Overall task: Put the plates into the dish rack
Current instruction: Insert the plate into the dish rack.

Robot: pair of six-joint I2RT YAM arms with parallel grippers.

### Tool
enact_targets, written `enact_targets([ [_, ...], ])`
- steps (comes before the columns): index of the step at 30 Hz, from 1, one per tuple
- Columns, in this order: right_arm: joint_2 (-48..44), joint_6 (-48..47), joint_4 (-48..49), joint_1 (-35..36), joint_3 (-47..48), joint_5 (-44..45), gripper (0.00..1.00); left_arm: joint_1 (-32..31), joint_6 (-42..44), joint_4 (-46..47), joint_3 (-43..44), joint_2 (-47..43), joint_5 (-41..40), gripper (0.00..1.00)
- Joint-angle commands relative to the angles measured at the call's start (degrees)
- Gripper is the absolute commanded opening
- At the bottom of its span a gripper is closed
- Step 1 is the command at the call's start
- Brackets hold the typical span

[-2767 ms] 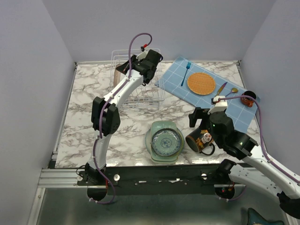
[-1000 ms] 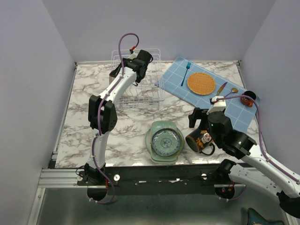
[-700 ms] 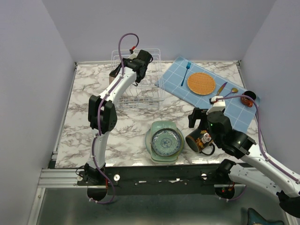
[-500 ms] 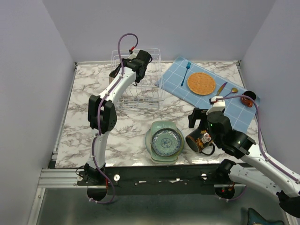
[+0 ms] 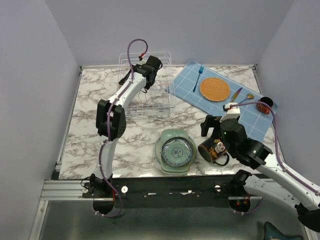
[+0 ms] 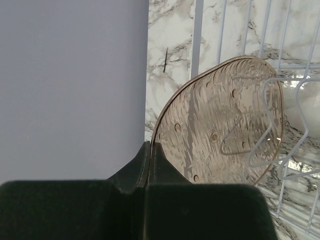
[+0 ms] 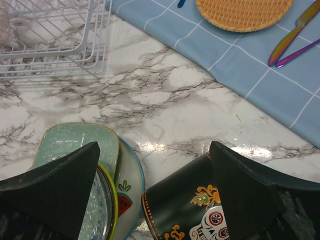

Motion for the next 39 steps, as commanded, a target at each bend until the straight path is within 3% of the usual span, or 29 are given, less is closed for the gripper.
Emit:
enact_targets([
  [1,0.17,0.38,-0.41,0.27,-0.10,2.05,1.00,0.73,-0.22,1.25,0.00,2.26,1.45,0.00],
  [6,0.17,0.12,-0.76,0.27,0.25,2.23,1.00,0.74,-0.31,1.52,0.44,3.50,2.24,0.01],
  [15,1.13,0.21,-0.41,0.27,0.69,1.79,1.00,0.91,0.83,2.04,0.44,3.23,2.16,0.22],
  [24,1.66,0.38,0.47,0.36,0.95,1.08,1.00,0.91,1.71,3.01,0.00,0.78,0.93,0.31],
  [39,1.48,-0.14,-0.24,0.27,1.92,1.26,1.00,0.91,4.79,5.73,2.02,-7.14,0.49,0.35],
])
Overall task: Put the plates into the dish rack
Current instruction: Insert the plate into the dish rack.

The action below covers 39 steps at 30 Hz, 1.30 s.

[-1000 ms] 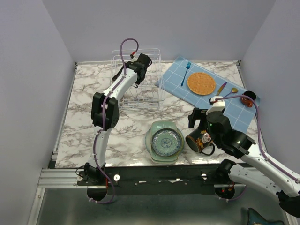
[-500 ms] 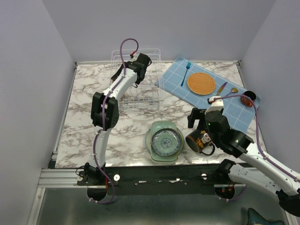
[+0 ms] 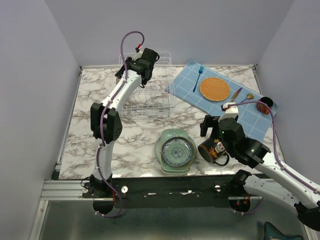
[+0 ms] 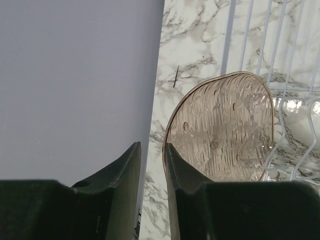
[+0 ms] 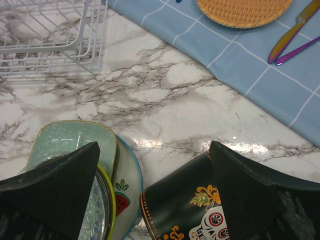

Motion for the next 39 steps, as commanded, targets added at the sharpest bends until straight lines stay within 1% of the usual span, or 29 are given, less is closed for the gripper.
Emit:
enact_targets([
  [1,-0.07,0.14,-0.32,0.27,1.79,1.13,1.00,0.19,1.69,2.04,1.65,-3.82,-0.82,0.35],
  [8,-0.59,0.67,-0.85,0.36,1.61,1.22,1.00,0.19,0.46,2.22,-1.25,-2.85,-0.38,0.33],
  [12,-0.95,0.50,-1.20,0.27,1.35,1.74,1.00,0.19,-0.07,2.04,-1.34,-2.15,0.14,0.33],
  [18,-0.25,0.58,-0.94,0.27,1.09,1.39,1.00,0.19,-0.16,2.22,-1.52,-3.99,0.58,0.33],
  [22,2.04,-0.56,-0.50,0.36,1.26,-0.45,1.00,0.19,-1.04,2.31,-1.87,-7.23,4.44,0.33],
  [23,2.83,-0.56,-0.76,0.36,1.78,-0.63,1.00,0.19,-3.13,2.48,-2.48,-9.42,7.41,0.33],
  [25,5.55,-0.82,-1.20,0.36,2.23,-2.03,1.00,0.10,-5.07,4.67,-4.66,-12.50,10.85,0.34],
  [26,6.60,-1.17,-1.20,0.27,2.58,-2.91,1.00,0.10,-5.69,6.16,-8.42,-16.26,12.78,0.37],
  [27,7.48,-1.96,-1.12,0.27,2.67,-4.74,1.00,0.10,-6.30,9.57,-10.81,-18.30,16.80,0.42],
  [28,9.32,-2.23,-1.12,0.27,2.84,-5.81,1.00,0.10,-6.92,11.60,-13.53,-20.49,18.93,0.43],
  [29,10.12,-2.49,-0.94,0.27,3.02,-6.95,1.00,0.10,-7.80,13.45,-18.69,-24.69,20.95,0.43],
  [30,10.82,-3.19,-0.94,0.27,3.28,-9.13,0.98,0.10,-8.33,16.78,-21.09,-26.73,24.11,0.45],
  [31,12.22,-3.37,-0.85,0.36,3.37,-9.94,0.98,0.10,-8.94,17.94,-23.20,-28.50,25.27,0.49],
  [32,12.67,-3.63,-0.68,0.27,3.37,-10.99,0.97,0.10,-9.73,19.00,-26.79,-31.47,26.59,0.59],
  [33,13.20,-4.51,-0.50,0.27,3.37,-12.65,0.95,0.10,-10.00,20.57,-28.22,-32.63,27.73,0.77],
  [35,14.08,-4.78,-0.41,0.27,3.46,-13.81,0.93,0.10,-10.35,21.29,-30.51,-34.48,29.93,0.94],
  [36,14.17,-5.04,-0.50,0.27,3.46,-14.25,0.90,0.10,-10.35,21.47,-32.17,-35.79,30.46,0.99],
  [38,14.43,-5.39,-0.59,0.36,3.28,-16.00,0.86,0.10,-10.62,21.64,-34.81,-37.03,32.30,0.99],
  [39,14.44,-5.92,-0.76,0.27,3.28,-16.53,0.81,0.10,-10.79,22.60,-35.87,-38.52,33.53,0.99],
])
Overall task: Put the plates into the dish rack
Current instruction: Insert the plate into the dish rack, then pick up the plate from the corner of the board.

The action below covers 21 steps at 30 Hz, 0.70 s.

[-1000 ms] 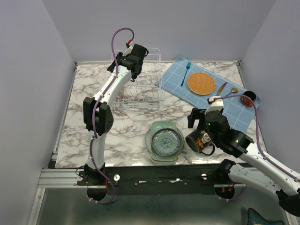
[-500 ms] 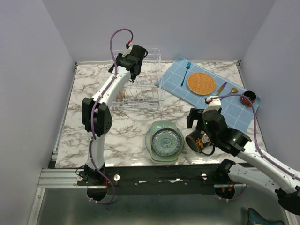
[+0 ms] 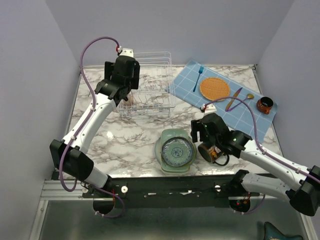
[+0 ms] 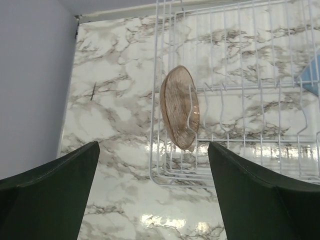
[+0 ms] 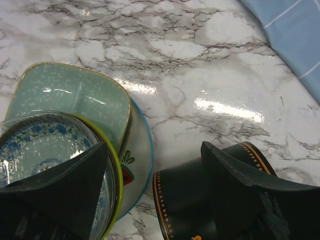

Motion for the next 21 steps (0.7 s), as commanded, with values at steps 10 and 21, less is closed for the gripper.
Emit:
enact_targets([
  [10,0.27,-3.31,-1.40,0.45,1.21,-15.35,0.63,-0.05,-8.70,13.62,-22.12,-14.81,22.24,0.99],
  [21,2.03,-3.57,-1.67,0.98,0.24,-18.88,0.55,-0.40,-10.11,14.95,-28.37,-17.10,23.31,0.99],
])
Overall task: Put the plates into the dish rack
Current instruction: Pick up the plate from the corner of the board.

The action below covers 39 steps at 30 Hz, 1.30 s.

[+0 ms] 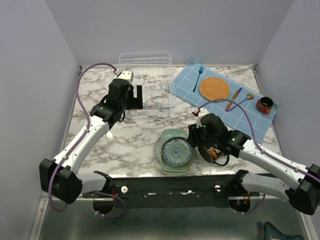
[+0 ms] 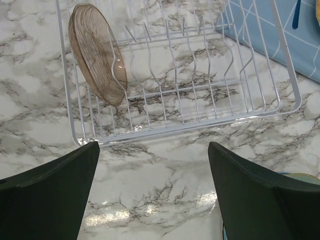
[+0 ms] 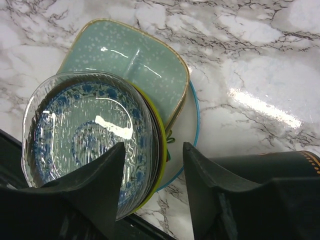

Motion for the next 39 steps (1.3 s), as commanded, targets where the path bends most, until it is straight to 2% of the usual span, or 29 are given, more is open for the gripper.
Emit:
enact_targets([
  [1,1.94,-0.70,-1.60,0.67,0.24,-3.84,0.53,-0.21,-1.39,1.88,-1.31,-0.49,1.86,0.99],
  [5,3.79,-0.71,-1.69,0.85,0.33,-4.20,0.44,-0.21,-1.48,2.23,-1.31,-0.05,2.04,0.99],
  [11,4.84,-0.70,-1.78,1.02,0.33,-3.50,0.42,-0.21,-1.04,2.49,-1.75,0.21,1.86,0.99],
  [17,6.51,-0.70,-2.39,1.20,0.94,-2.00,0.33,-0.21,-1.22,3.11,-2.54,0.39,1.86,0.99],
  [24,6.34,-0.44,-2.92,1.11,1.56,-0.51,0.14,-0.21,-0.95,2.93,-2.19,0.74,1.77,0.99],
  [27,5.64,-0.18,-3.18,1.11,1.56,1.33,0.08,-0.21,-1.04,2.76,-1.84,1.18,1.69,0.99],
  [32,3.09,0.79,-3.71,1.11,2.08,4.67,0.05,-0.21,-1.22,2.41,-1.14,1.62,3.17,0.99],
  [39,0.98,3.16,-2.66,1.11,3.66,8.71,0.02,-0.21,-0.95,1.97,0.18,1.97,9.68,0.99],
])
